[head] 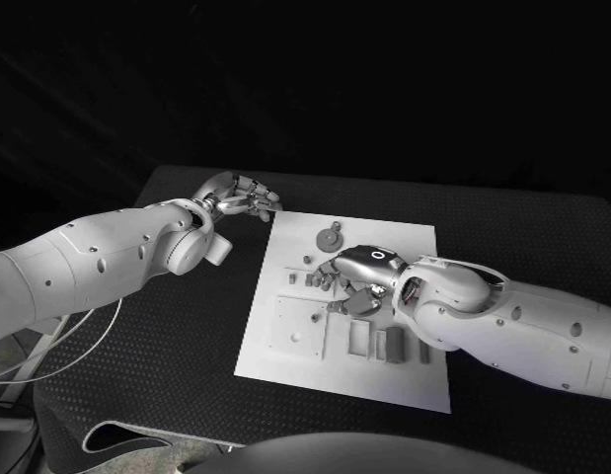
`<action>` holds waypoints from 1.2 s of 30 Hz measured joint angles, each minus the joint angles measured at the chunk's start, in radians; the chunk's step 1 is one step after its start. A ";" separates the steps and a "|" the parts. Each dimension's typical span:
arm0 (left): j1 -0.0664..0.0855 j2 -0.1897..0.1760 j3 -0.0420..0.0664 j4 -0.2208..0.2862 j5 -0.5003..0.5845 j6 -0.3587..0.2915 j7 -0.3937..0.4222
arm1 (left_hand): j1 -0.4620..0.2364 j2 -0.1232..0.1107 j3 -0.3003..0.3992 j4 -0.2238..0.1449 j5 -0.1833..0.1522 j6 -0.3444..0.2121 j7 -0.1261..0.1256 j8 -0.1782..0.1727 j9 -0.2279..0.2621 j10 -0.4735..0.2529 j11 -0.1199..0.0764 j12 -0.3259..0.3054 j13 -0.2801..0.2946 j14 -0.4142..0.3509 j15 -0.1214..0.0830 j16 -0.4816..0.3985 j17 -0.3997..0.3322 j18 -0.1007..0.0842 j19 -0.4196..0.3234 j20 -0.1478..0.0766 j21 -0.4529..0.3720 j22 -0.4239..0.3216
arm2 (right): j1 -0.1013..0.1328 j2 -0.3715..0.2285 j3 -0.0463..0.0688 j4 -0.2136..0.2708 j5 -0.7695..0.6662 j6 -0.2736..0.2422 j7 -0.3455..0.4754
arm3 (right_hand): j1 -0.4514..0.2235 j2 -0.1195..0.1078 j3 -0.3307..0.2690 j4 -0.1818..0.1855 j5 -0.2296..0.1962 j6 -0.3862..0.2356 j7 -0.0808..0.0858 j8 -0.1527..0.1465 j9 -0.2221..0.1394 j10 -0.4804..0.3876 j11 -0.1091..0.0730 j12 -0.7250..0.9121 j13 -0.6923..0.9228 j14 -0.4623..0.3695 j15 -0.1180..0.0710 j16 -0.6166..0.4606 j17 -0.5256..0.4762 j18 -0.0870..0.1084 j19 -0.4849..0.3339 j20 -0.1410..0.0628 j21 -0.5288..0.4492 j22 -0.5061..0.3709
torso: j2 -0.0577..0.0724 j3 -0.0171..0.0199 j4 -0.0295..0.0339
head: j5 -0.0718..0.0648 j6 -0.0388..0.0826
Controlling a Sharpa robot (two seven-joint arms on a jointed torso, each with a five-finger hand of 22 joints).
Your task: Assemble the parts on the task board
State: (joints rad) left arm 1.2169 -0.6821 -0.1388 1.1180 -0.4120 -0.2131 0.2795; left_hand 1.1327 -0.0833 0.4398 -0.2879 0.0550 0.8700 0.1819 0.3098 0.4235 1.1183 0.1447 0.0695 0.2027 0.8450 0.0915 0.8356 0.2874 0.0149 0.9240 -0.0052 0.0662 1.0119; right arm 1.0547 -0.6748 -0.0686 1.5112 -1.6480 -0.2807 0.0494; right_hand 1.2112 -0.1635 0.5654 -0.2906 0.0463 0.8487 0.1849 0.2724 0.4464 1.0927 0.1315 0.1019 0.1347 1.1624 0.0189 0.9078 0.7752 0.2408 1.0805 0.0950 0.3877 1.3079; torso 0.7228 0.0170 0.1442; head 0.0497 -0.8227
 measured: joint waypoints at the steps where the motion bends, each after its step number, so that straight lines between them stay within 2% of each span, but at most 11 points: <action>1: 0.000 -0.003 0.000 0.001 0.000 0.000 0.001 | 0.010 0.000 0.000 0.000 0.000 0.000 0.000 0.000 0.000 0.000 0.000 0.000 0.000 0.000 0.000 0.000 0.002 0.000 0.000 0.000 0.000 -0.001 | 0.010 -0.010 0.000 0.008 0.003 -0.009 0.001 | 0.000 0.000 -0.001 0.001 0.000 0.004 0.000 0.003 0.001 0.012 -0.002 0.006 0.002 0.004 -0.004 0.009 0.003 0.001 0.008 -0.001 0.008 0.000 | 0.000 0.0004 -0.0002 | -0.001 0.000; 3: 0.000 -0.011 0.000 0.000 0.000 0.000 0.003 | 0.015 0.001 0.003 -0.003 0.000 0.000 0.000 0.000 0.000 0.000 0.000 0.000 0.000 0.000 0.000 -0.004 0.003 0.000 0.000 0.000 0.000 -0.003 | 0.035 -0.037 0.003 0.025 0.011 -0.027 0.005 | 0.000 0.000 -0.004 0.004 0.000 0.008 -0.004 0.004 0.002 0.030 -0.011 0.013 0.007 0.013 -0.013 0.025 0.008 0.007 0.015 -0.006 0.026 0.000 | 0.000 0.0007 -0.0012 | -0.004 0.002; 5: 0.000 -0.013 0.000 -0.002 0.000 0.000 0.005 | 0.021 -0.005 0.003 -0.003 0.000 0.000 0.000 0.002 0.000 0.000 0.000 0.000 0.000 0.000 0.000 -0.012 0.003 0.000 0.000 0.000 0.000 -0.006 | 0.054 -0.062 0.010 0.039 0.019 -0.037 0.008 | -0.006 -0.003 -0.004 0.004 0.000 0.009 -0.004 0.004 0.002 0.033 -0.014 0.013 0.008 0.014 -0.013 0.028 0.008 0.008 0.017 -0.007 0.032 0.000 | 0.000 0.0012 -0.0023 | -0.009 0.006; 7: 0.000 -0.012 0.000 -0.003 0.000 0.000 0.007 | 0.026 0.000 0.003 -0.003 0.000 0.000 0.000 0.005 0.000 0.000 0.000 0.000 0.000 -0.005 0.005 -0.024 0.003 0.000 0.000 0.000 0.000 -0.011 | 0.070 -0.091 0.018 0.055 0.029 -0.043 0.010 | -0.015 -0.005 -0.004 0.004 0.000 0.009 -0.004 0.004 0.002 0.033 -0.014 0.013 0.009 0.021 -0.014 0.039 0.009 0.008 0.021 -0.011 0.044 0.000 | 0.000 0.0013 -0.0029 | -0.012 0.009; 12: 0.000 -0.006 0.000 -0.006 0.000 0.001 0.013 | 0.025 -0.001 0.003 -0.003 0.000 0.000 0.000 0.005 0.000 0.000 0.000 0.000 0.000 -0.005 0.005 -0.026 0.003 0.000 0.000 0.000 0.000 -0.013 | 0.100 -0.147 0.027 0.082 0.046 -0.020 0.010 | -0.032 -0.009 -0.011 0.005 0.000 0.009 -0.004 0.007 0.002 0.034 -0.014 0.013 0.009 0.026 -0.015 0.048 0.009 0.008 0.024 -0.014 0.060 0.000 | 0.000 0.0020 -0.0047 | -0.022 0.016; 16: 0.000 -0.005 0.000 -0.011 0.000 0.001 0.016 | 0.025 -0.001 0.003 -0.003 0.000 0.000 0.000 0.005 0.000 0.000 0.000 0.000 0.000 -0.005 0.005 -0.031 0.003 0.000 -0.004 0.004 0.000 -0.015 | 0.105 -0.173 0.027 0.075 0.049 0.018 0.009 | -0.052 -0.020 -0.015 0.009 0.000 0.009 -0.004 0.007 0.002 0.034 -0.014 0.013 0.008 0.026 -0.015 0.053 0.009 0.008 0.024 -0.014 0.067 0.000 | 0.000 0.0032 -0.0071 | -0.028 0.020; 20: -0.001 -0.003 0.000 -0.015 0.000 0.001 0.018 | 0.025 -0.001 0.003 -0.003 0.000 0.000 0.000 0.005 0.000 0.000 0.000 0.000 0.000 -0.005 0.005 -0.031 0.003 0.000 -0.004 0.004 0.000 -0.016 | 0.105 -0.191 0.025 0.068 0.045 0.054 0.006 | -0.075 -0.042 -0.014 0.018 0.000 0.009 -0.004 0.007 0.002 0.028 -0.008 0.002 0.004 0.023 -0.013 0.053 0.005 0.008 0.024 -0.014 0.071 0.000 | 0.000 0.0055 -0.0107 | -0.030 0.023; 24: -0.001 -0.001 0.000 -0.019 0.000 0.001 0.019 | 0.025 -0.001 0.003 -0.003 0.000 0.000 0.000 0.005 0.000 0.000 0.000 0.000 0.000 -0.002 0.009 -0.035 0.003 0.000 -0.004 0.004 0.000 -0.017 | 0.105 -0.206 0.008 0.061 0.032 0.076 -0.002 | -0.091 -0.058 -0.002 0.030 0.000 0.002 -0.011 0.007 0.002 0.022 -0.002 -0.006 0.001 0.017 -0.006 0.057 0.001 0.008 0.019 -0.014 0.076 0.000 | 0.000 0.0074 -0.0116 | -0.030 0.020; 28: -0.001 0.000 0.000 -0.023 0.000 0.001 0.019 | 0.025 -0.001 0.003 -0.003 0.000 0.000 0.000 0.005 0.000 0.000 0.000 0.000 -0.001 -0.002 0.009 -0.035 0.003 0.000 -0.004 0.004 0.000 -0.018 | 0.104 -0.207 0.001 0.058 0.011 0.095 -0.013 | -0.100 -0.067 0.009 0.041 0.000 -0.007 -0.018 0.007 0.001 0.015 0.000 -0.011 -0.002 0.012 -0.002 0.063 -0.002 0.008 0.013 -0.014 0.082 0.000 | 0.000 0.0066 -0.0122 | -0.034 0.021; 33: -0.001 0.002 0.000 -0.022 0.000 0.002 0.020 | 0.025 -0.001 0.003 -0.003 0.000 0.000 0.000 0.005 -0.001 0.000 0.000 0.000 -0.001 -0.002 0.009 -0.039 0.003 0.000 -0.004 0.004 0.000 -0.020 | 0.103 -0.207 -0.026 0.045 -0.034 0.110 -0.026 | -0.122 -0.091 0.019 0.063 0.000 -0.018 -0.036 0.007 -0.001 0.009 0.003 -0.013 -0.004 0.005 0.005 0.063 -0.006 0.008 -0.003 -0.009 0.083 0.000 | 0.000 0.0066 -0.0109 | -0.041 0.023; 36: -0.001 0.001 0.000 -0.022 0.000 0.002 0.020 | 0.025 -0.001 0.003 -0.003 0.000 0.000 0.000 0.005 -0.001 0.000 0.000 0.000 -0.001 -0.002 0.009 -0.039 0.003 0.000 -0.004 0.004 0.000 -0.020 | 0.101 -0.204 -0.029 0.035 -0.051 0.113 -0.031 | -0.117 -0.096 0.024 0.067 0.000 -0.017 -0.044 0.007 -0.002 0.006 0.006 -0.017 -0.005 0.003 0.003 0.068 -0.007 0.008 -0.004 -0.009 0.088 0.000 | 0.000 0.0061 -0.0099 | -0.046 0.023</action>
State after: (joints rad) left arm 1.2158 -0.6812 -0.1392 1.0963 -0.4121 -0.2115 0.2995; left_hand 1.1580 -0.0839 0.4426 -0.2906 0.0550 0.8700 0.1819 0.3145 0.4226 1.1183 0.1447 0.0695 0.2017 0.8433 0.1002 0.7969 0.2901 0.0148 0.9204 -0.0016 0.0662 0.9918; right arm 1.1554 -0.8790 -0.0976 1.5459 -1.6992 -0.1675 0.0188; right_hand 1.0940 -0.2595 0.5890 -0.2235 0.0463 0.8313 0.1405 0.2796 0.4447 1.0985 0.1376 0.0851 0.1302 1.1652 0.0215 0.9756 0.7678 0.2488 1.0769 0.0861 0.4756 1.3075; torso 0.7231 0.0231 0.1343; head 0.0040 -0.7993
